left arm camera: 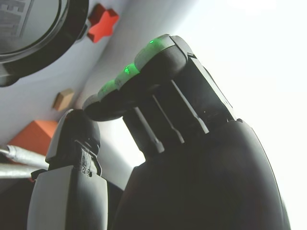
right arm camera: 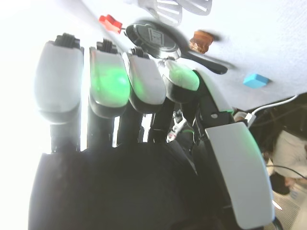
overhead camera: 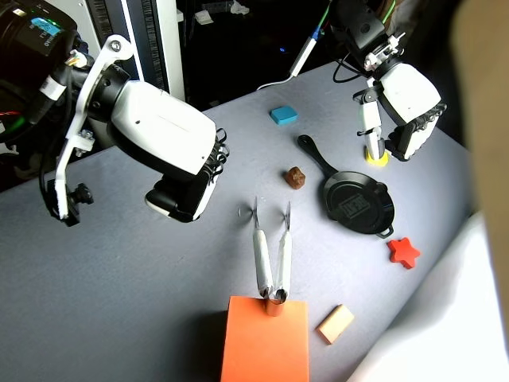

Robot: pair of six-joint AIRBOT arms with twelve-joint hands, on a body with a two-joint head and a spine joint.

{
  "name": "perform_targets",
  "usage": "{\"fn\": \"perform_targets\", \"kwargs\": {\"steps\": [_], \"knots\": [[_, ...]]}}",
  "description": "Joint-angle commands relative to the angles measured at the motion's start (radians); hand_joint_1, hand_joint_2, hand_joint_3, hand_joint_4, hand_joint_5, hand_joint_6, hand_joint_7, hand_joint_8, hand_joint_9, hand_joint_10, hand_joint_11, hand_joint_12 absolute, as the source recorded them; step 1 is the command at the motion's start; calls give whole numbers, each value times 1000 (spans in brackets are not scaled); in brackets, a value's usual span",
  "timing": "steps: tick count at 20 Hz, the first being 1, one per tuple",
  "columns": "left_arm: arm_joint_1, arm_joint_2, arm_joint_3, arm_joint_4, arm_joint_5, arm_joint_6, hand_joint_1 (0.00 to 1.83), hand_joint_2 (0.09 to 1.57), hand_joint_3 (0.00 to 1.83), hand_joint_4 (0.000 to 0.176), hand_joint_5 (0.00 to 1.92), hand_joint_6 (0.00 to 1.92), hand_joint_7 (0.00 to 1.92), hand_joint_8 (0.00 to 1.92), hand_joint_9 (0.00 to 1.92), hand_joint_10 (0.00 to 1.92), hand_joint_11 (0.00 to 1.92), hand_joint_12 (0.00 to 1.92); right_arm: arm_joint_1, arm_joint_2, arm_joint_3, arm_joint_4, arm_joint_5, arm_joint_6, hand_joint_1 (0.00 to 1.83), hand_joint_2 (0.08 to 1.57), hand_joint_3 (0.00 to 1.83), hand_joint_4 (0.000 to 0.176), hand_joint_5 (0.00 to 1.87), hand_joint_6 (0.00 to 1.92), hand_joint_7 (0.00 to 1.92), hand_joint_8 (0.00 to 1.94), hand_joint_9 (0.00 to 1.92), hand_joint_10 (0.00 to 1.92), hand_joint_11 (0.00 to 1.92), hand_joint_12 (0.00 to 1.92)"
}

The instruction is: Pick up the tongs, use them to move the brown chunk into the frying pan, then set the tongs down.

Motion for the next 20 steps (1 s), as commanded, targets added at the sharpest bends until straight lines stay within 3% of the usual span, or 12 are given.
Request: {"fn": "perform_targets", "kwargs": {"steps": [1, 2, 3, 5, 9, 11, 13, 18, 20], "knots": [[-11, 10, 5, 57, -89, 5, 367, 1205, 179, 0, 386, 287, 502, 190, 454, 423, 114, 1301, 10, 10, -2, -6, 132, 0, 162, 1117, 144, 0, 256, 231, 374, 92, 303, 246, 0, 1024], [-12, 10, 3, 57, -89, 5, 384, 1276, 20, 0, 455, 135, 564, 52, 503, 294, 99, 1334, 10, 15, -2, -6, 141, 0, 142, 1179, 19, 0, 294, 74, 389, 8, 351, 85, 0, 977], [-12, 11, 0, 56, -89, 5, 412, 1277, 1, 0, 509, 37, 599, 9, 553, 175, 113, 1280, 9, 19, -2, -5, 149, 2, 142, 1185, 5, 0, 299, 41, 386, 0, 354, 48, 0, 946], [-11, 16, -9, 56, -89, 5, 355, 1295, 7, 0, 537, 38, 588, 1, 569, 163, 102, 1261, 2, 30, -3, -6, 185, 2, 235, 1165, 0, 0, 335, 36, 428, 7, 388, 40, 0, 1012], [-1, 39, -36, 56, -87, 5, 294, 1300, 1, 0, 556, 14, 620, 4, 626, 90, 139, 1252, -10, 48, -3, -6, 248, -45, 247, 1141, 0, 0, 318, 14, 366, 0, 341, 7, 0, 974], [4, 50, -49, 56, -70, 5, 319, 1296, 0, 0, 559, 7, 598, 0, 615, 61, 128, 1226, -13, 45, -2, -6, 266, -87, 280, 1116, 0, 0, 190, 4, 234, 2, 225, 3, 0, 640], [10, 61, -63, 56, -54, 5, 317, 1294, 0, 0, 555, 5, 596, 1, 613, 57, 129, 1226, 4, 23, 12, -6, 253, -95, 432, 1053, 0, 0, 84, 0, 128, 0, 134, 0, 0, 439], [15, 64, -75, 56, -15, 2, 317, 1271, 0, 0, 490, 2, 579, 1, 611, 36, 125, 1223, 66, -143, 146, -6, 85, -94, 813, 937, 0, 0, 0, 0, 1, 0, 18, 0, 0, 129], [15, 63, -67, 57, -9, -7, 341, 1265, 0, 0, 490, 3, 585, 3, 615, 34, 129, 1218, 84, -230, 231, -6, 11, -84, 848, 899, 0, 0, 0, 0, 0, 0, 12, 0, 0, 144]]}}
